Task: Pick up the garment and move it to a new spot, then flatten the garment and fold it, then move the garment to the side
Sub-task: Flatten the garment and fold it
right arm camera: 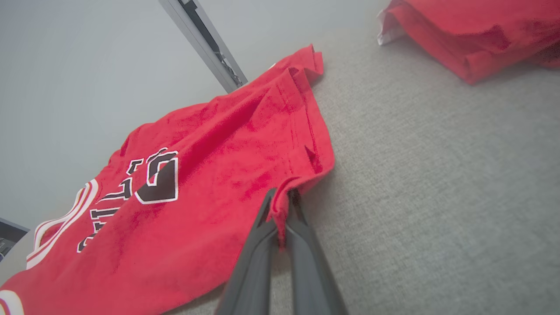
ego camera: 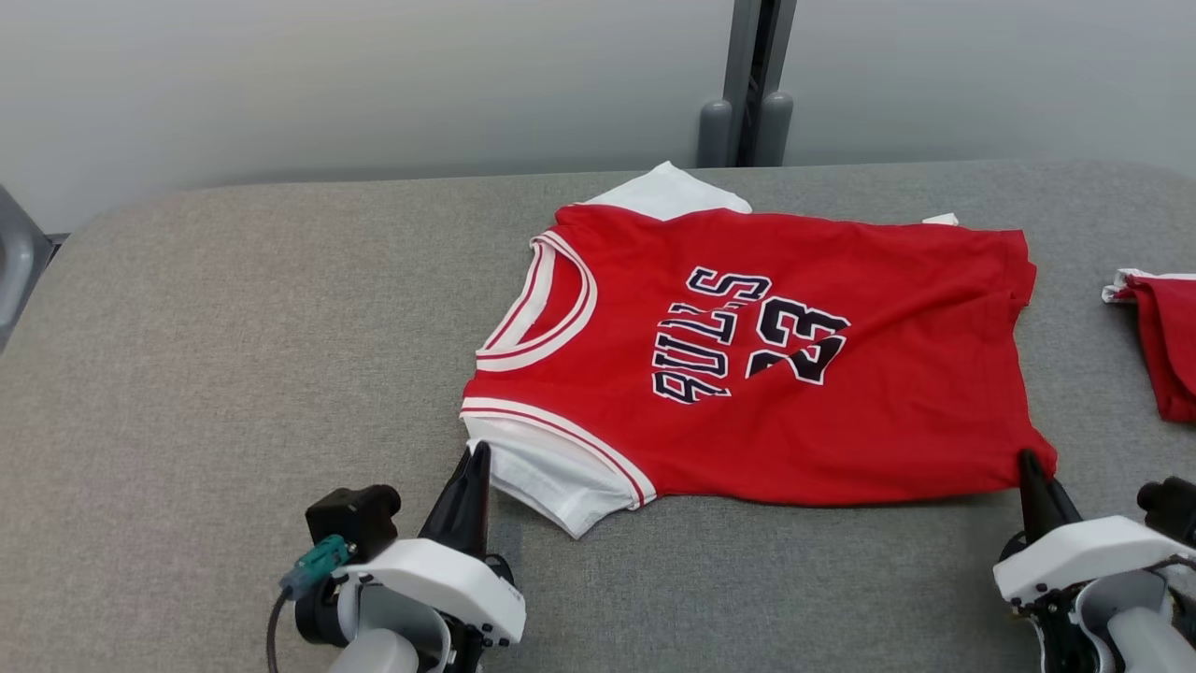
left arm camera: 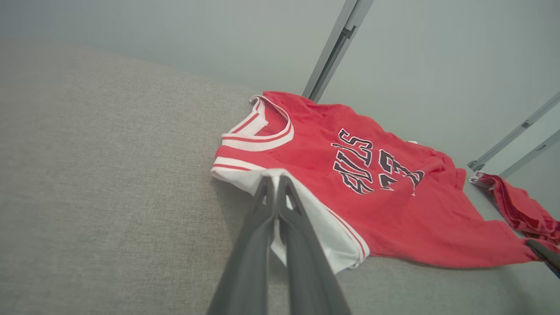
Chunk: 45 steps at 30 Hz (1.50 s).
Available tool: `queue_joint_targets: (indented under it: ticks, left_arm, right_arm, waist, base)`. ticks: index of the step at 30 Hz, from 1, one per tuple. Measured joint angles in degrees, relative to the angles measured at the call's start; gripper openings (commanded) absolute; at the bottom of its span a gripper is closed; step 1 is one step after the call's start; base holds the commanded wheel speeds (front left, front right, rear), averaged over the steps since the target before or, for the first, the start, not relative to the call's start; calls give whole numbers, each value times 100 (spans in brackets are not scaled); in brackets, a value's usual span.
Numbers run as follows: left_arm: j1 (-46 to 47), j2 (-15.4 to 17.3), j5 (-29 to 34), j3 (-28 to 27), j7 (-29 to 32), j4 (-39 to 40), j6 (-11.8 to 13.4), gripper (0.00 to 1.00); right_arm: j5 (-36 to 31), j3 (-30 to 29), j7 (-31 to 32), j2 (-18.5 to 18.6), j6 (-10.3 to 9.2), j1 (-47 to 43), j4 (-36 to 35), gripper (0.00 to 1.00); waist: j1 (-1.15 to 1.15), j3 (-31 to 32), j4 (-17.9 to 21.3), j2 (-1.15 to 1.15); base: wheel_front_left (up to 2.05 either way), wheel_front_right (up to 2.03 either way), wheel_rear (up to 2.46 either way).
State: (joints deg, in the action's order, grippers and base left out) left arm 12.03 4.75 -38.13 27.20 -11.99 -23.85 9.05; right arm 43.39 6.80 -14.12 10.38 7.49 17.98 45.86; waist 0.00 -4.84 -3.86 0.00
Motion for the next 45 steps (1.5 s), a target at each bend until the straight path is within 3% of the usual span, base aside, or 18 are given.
queue_joint_targets:
  ticks: [1, 3, 7, 11, 16, 25, 31, 36, 41, 45]
  left_arm:
    - [-10, -48, -339, -96, 45, 286, -241, 0]
    - [-4, -69, -630, -199, 88, 593, -410, 0]
    - [160, -109, -1059, -444, 148, 1241, -549, 0]
    - [509, -123, -1369, -744, 250, 1846, -524, 0]
    - [1158, -133, -1630, -1128, 455, 2526, -197, 0]
    - [2735, -109, -1874, -1507, 1133, 2910, 597, 0]
    - [4578, 78, -1690, -1546, 1700, 2148, 1034, 0]
    - [6310, 193, -1416, -1480, 1844, 964, 1051, 0]
    - [8049, 226, -1017, -1392, 1365, -269, 709, 0]
    - [9164, 74, -866, -1447, 603, -1082, 477, 0]
  right_arm:
    - [-14, 109, -3, 98, 1, 71, -198, 0]
    - [-51, 187, -3, 207, 0, 148, -379, 0]
    - [-177, 377, 170, 464, 0, 434, -834, 0]
    - [-307, 436, 594, 743, 0, 814, -1295, 0]
    - [-600, 382, 1174, 1076, 1, 1452, -2024, 0]
    - [-795, 203, 2345, 1191, 1, 2701, -2853, 0]
    - [-620, 144, 3112, 1079, 0, 3983, -2798, 0]
    - [-593, 268, 3216, 935, 0, 5333, -2154, 0]
    - [-798, 385, 2357, 672, 0, 6808, -1195, 0]
    - [-959, 438, 1228, 538, 0, 7754, -519, 0]
  waist:
    - [0, 35, 39, 0]
    - [0, 82, 86, 0]
    - [0, 181, 210, 0]
    - [0, 284, 348, 0]
    - [0, 357, 509, 0]
    - [0, 77, 624, 0]
    - [0, -497, 644, 0]
    - [0, -1200, 688, 0]
    - [0, -1956, 749, 0]
    - [0, -2499, 767, 0]
  base:
    - [0, 0, 0]
    - [0, 0, 0]
    - [0, 0, 0]
    - [0, 0, 0]
    - [0, 0, 0]
    - [0, 0, 0]
    - [0, 0, 0]
    - [0, 0, 0]
    - [0, 0, 0]
    - [0, 0, 0]
